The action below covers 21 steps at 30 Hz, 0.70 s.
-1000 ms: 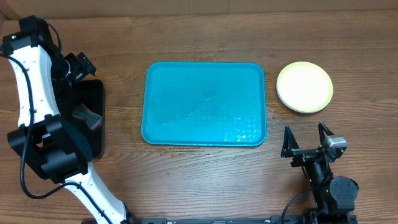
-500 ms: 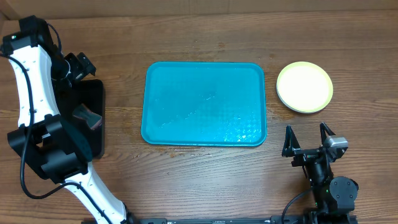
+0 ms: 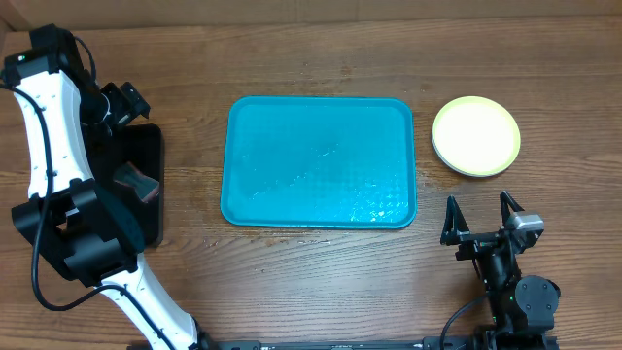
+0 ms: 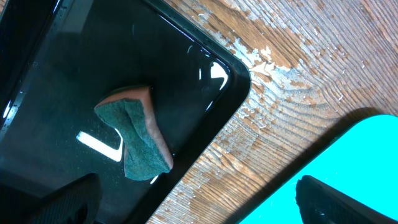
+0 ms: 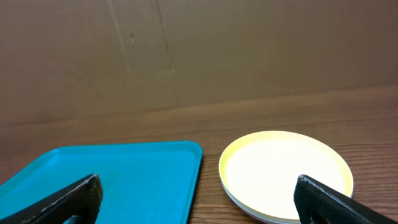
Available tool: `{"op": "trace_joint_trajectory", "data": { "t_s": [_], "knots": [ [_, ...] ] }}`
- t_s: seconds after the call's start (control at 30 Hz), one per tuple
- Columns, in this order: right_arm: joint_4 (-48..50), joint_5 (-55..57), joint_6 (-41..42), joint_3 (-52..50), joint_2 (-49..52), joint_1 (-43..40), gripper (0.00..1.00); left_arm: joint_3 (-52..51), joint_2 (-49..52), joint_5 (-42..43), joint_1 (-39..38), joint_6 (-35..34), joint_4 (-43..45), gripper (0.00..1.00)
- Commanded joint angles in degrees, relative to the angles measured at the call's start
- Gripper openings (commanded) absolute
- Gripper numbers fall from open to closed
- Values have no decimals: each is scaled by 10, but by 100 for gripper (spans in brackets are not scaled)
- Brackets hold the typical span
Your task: Clean dirty plates on tray and stack at the side
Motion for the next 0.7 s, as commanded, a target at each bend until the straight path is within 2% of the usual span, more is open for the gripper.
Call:
{"op": "trace_joint_trajectory", "data": {
  "t_s": [0.0, 0.17, 0.33, 0.5, 0.67],
  "knots": [
    [3, 5, -1, -6, -6, -1, 100, 3, -7, 1, -4, 11, 0, 100],
    [3, 5, -1, -6, -6, -1, 100, 3, -13, -9, 2, 19, -16, 100],
    [3, 5, -1, -6, -6, -1, 100, -22, -70, -9, -15, 19, -11, 100],
    [3, 5, -1, -6, -6, -1, 100, -137, -197, -9, -54, 37, 106, 100],
    [3, 5, -1, -6, -6, -1, 100, -339, -379, -8, -110, 97, 234, 100]
  ]
}}
